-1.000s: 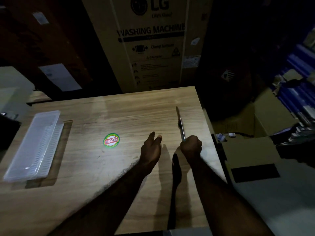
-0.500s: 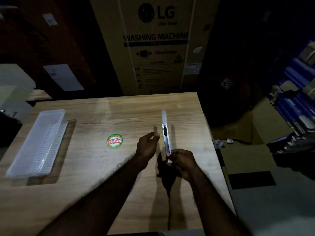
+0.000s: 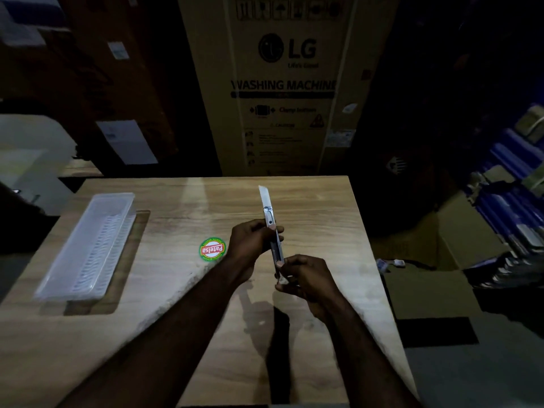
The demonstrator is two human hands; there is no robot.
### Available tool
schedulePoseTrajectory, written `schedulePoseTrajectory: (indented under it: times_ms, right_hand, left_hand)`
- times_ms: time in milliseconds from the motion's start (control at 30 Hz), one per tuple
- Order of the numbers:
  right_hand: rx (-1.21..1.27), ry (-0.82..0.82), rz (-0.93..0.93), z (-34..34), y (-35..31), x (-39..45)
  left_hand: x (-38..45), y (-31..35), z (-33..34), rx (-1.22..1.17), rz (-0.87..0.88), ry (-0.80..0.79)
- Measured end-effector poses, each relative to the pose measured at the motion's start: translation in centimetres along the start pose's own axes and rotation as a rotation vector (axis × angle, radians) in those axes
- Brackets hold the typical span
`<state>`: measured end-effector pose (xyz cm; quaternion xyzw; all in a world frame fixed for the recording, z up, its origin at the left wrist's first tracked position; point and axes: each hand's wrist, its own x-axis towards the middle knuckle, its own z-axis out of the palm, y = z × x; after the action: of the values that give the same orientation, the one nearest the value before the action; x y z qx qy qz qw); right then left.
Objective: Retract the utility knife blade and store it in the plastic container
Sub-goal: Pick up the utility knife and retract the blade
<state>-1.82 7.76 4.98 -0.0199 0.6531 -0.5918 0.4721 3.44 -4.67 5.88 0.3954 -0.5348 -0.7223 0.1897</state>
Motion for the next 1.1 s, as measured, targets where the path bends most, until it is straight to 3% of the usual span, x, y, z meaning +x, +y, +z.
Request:
schedulePoseTrajectory:
  times_ms: [433,1100]
  right_hand:
    - [0.013,-0.039,-0.187,2.4,-1.5,-2.2]
    - [-0.018,0.008,-0.274,2.4,-1.2,-2.3]
  left_hand:
    - [-3.1,2.2,-1.6,-0.047,0.026,-0.158]
    - [-3.5,2.4,-1.5,0.020,0.102,-0.160]
